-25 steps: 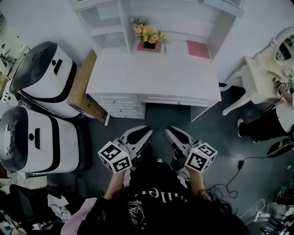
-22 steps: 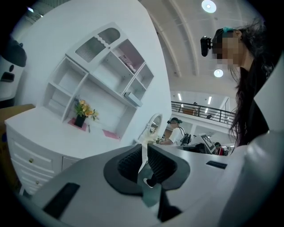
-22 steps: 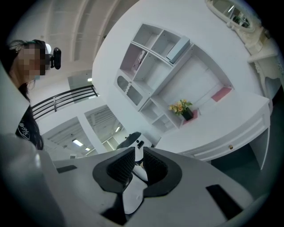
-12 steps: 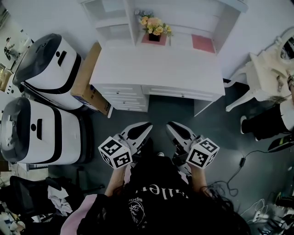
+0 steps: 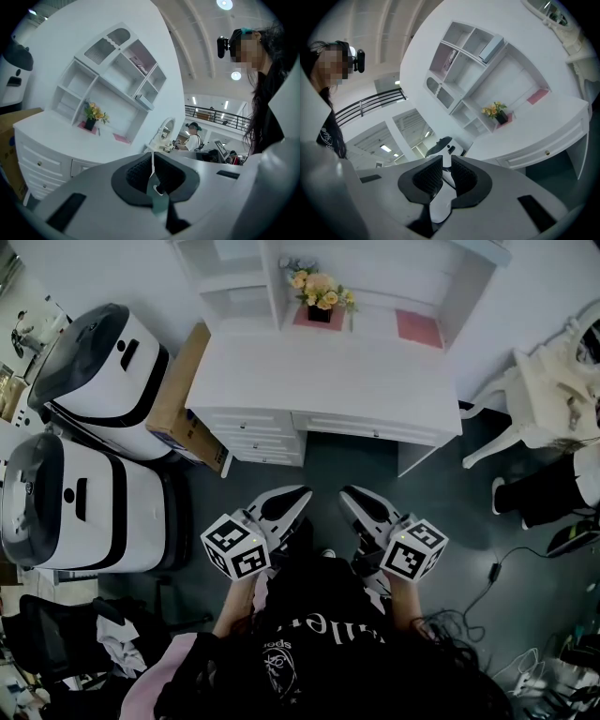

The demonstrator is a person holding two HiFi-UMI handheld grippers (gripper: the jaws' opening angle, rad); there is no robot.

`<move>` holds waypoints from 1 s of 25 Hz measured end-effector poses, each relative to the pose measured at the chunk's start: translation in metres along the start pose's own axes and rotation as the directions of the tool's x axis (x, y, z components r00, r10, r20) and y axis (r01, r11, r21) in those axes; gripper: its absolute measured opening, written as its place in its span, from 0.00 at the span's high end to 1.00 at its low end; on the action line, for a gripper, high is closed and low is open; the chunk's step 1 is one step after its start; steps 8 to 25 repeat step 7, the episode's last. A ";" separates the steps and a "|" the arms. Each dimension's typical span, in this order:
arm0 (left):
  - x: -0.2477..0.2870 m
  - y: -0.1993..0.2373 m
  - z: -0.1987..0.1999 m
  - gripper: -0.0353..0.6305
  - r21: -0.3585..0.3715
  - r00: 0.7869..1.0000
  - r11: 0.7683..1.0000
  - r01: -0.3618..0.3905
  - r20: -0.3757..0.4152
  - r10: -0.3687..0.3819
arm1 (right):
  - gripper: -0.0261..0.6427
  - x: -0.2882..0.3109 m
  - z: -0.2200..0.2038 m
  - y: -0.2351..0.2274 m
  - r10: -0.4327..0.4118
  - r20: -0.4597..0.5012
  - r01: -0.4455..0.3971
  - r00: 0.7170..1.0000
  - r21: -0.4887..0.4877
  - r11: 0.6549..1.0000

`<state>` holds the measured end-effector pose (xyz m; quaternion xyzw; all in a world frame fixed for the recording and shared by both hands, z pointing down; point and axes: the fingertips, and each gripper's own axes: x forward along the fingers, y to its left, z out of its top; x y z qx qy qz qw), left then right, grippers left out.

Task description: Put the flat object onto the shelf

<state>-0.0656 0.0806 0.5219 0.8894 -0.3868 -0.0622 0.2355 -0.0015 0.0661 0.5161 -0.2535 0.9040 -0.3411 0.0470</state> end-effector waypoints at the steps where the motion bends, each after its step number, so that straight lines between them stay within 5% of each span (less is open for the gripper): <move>1: 0.001 0.001 0.000 0.91 -0.002 1.000 1.000 0.002 -0.003 -0.002 | 0.83 0.001 0.001 -0.001 -0.001 0.000 0.001 1.000 0.001 1.000; 25: 0.008 0.011 0.007 0.91 -0.020 1.000 1.000 0.004 -0.013 -0.005 | 0.83 0.011 0.008 -0.008 -0.010 -0.005 0.010 1.000 0.014 1.000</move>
